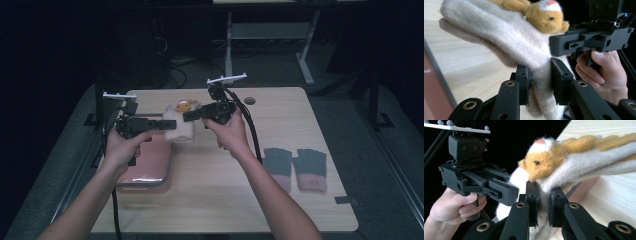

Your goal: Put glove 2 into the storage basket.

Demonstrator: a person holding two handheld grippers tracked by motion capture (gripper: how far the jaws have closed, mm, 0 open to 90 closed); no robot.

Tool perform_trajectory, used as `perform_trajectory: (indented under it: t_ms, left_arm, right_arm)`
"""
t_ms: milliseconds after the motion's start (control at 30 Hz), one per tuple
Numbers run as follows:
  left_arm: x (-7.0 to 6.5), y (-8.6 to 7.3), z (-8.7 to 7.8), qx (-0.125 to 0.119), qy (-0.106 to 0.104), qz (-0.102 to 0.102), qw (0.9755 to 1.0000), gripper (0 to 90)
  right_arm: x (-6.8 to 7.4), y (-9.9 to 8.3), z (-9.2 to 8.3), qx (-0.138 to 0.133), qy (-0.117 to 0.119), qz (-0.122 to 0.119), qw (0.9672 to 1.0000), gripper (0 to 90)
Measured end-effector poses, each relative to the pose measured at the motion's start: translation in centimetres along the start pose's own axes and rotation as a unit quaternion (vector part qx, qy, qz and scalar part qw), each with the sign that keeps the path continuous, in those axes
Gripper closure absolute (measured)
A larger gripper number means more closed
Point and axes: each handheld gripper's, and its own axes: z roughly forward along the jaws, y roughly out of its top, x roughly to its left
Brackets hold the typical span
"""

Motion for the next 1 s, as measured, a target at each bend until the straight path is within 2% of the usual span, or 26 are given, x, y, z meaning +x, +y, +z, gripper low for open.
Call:
perform_trajectory:
  t_ms: [400,1000]
  left_arm:
    - [1.1,-0.3,-2.8,-0.010,0.013,-0.008,0.9998,69.9]
    - [2.4,-0.9,-5.3,-0.016,0.026,-0.016,0.9994,69.9]
  right_arm:
    - [1.3,0.9,2.8,0.018,0.013,-0.010,0.9997,80.6]
    - [2.2,1.4,5.7,0.036,0.027,-0.014,0.9989,80.5]
